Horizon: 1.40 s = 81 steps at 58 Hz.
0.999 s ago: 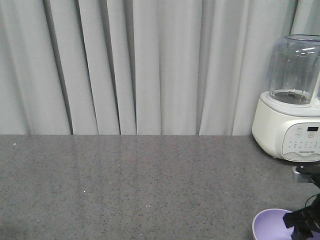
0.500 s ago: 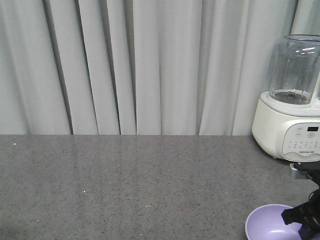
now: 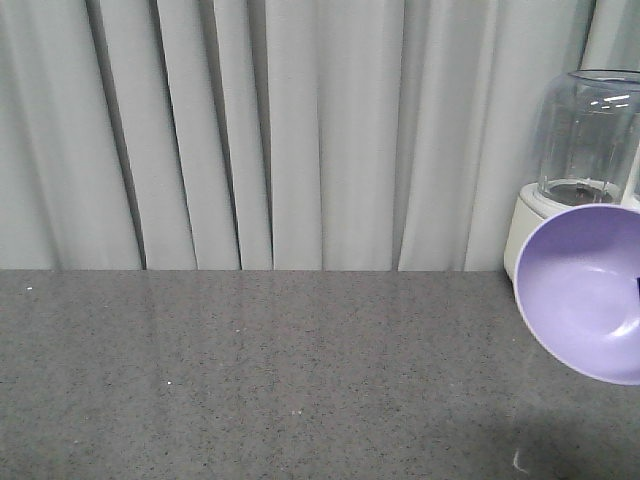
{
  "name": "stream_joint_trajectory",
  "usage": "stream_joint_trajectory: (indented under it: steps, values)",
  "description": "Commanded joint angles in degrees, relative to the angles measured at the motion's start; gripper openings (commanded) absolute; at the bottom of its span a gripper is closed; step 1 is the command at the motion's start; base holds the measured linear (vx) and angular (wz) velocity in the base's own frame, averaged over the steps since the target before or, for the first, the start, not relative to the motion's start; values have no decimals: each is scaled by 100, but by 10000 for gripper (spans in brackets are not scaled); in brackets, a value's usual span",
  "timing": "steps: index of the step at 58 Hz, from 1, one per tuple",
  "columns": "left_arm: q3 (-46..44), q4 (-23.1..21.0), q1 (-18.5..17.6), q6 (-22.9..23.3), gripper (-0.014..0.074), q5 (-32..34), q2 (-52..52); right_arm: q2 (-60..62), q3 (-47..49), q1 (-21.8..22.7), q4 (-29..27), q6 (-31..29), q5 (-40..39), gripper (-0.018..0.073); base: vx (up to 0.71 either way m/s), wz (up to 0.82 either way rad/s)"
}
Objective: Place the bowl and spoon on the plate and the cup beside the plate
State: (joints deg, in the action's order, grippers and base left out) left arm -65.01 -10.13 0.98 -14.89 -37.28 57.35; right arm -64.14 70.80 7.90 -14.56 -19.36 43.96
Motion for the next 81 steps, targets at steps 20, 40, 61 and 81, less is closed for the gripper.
stream_joint_trajectory:
  steps: [20, 40, 61, 81]
  values:
    - [1726, -1017, -41, -864, 0, 1519, -1968, 2480, -1910, 18, -355, -185, -1572, -10, 0, 0]
    - [1833, -1017, -41, -858, 0, 1357, -2063, 2551, -1953, 18, -376, -179, -1447, -9, 0, 0]
    - [1833, -1017, -41, -858, 0, 1357, -2063, 2546, -1953, 18, -376, -179, -1448, -9, 0, 0]
    - [1833, -1017, -41, -858, 0, 1357, -2063, 2546, -1953, 18, -376, -179, -1453, -9, 0, 0]
